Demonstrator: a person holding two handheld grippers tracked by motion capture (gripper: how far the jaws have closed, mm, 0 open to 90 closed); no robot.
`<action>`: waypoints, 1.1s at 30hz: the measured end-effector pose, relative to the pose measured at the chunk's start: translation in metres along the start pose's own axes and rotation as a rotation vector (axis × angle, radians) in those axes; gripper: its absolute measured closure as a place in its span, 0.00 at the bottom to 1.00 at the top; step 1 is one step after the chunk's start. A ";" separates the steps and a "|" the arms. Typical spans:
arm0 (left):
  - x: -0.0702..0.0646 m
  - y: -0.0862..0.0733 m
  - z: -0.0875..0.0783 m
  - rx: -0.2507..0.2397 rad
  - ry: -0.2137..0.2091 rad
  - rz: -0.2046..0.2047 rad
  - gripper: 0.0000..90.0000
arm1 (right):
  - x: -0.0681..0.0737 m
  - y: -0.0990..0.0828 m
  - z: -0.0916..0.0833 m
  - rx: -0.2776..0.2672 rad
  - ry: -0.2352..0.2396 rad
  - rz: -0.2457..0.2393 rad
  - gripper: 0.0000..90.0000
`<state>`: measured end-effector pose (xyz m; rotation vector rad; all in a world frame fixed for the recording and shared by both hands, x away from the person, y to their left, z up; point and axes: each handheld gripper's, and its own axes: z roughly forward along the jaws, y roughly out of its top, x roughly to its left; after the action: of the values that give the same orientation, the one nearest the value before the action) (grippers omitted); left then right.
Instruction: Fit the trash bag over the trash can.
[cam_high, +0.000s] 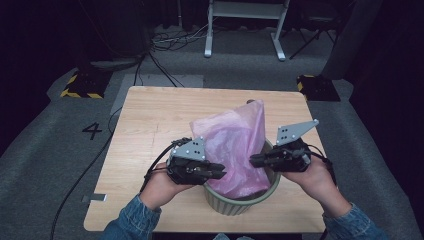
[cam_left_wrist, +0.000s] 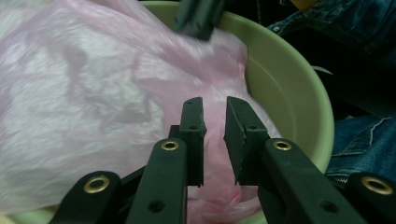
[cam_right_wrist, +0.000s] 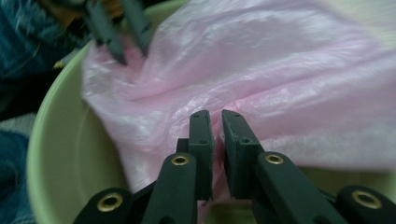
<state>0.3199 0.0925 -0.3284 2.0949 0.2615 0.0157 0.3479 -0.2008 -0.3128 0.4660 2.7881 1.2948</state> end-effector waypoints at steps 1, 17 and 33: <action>-0.001 0.001 0.001 -0.002 -0.003 -0.001 0.82 | 0.004 -0.001 0.002 0.012 0.003 -0.008 0.92; -0.001 0.003 0.015 0.086 -0.022 0.015 1.00 | 0.008 -0.014 -0.035 -0.123 -0.109 0.077 0.56; 0.011 0.004 -0.013 -0.058 0.098 -0.009 0.61 | -0.045 0.020 -0.032 -0.235 -0.356 0.186 0.43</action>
<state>0.3296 0.1031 -0.3193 2.0380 0.3263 0.1197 0.3912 -0.2245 -0.2812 0.8602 2.3150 1.3898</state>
